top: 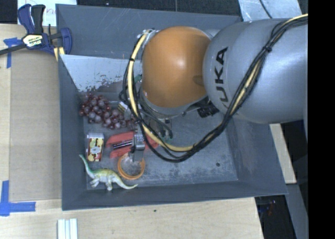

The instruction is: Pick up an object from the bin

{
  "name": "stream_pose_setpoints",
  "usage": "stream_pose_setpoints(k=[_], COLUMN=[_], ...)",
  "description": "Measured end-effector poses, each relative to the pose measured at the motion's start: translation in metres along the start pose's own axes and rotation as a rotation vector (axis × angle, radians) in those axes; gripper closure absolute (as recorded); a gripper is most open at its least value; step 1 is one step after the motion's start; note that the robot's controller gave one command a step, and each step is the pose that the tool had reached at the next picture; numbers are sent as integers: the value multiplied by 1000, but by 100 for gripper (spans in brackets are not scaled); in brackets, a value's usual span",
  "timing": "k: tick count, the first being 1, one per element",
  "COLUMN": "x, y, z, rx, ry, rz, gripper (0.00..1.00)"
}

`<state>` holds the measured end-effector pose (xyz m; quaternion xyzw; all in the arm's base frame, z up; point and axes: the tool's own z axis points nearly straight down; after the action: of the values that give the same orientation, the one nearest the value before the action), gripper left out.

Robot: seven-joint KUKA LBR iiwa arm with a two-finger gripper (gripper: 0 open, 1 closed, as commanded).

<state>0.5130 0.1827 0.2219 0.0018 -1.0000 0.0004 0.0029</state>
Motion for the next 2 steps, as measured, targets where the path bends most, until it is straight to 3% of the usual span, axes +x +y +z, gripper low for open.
stream_pose_setpoints(k=[1,2], x=[-2,12], y=[-1,7], z=[-5,82], rx=[-2,-3], ry=[-9,-12], rz=[4,-60], gripper=[0,0])
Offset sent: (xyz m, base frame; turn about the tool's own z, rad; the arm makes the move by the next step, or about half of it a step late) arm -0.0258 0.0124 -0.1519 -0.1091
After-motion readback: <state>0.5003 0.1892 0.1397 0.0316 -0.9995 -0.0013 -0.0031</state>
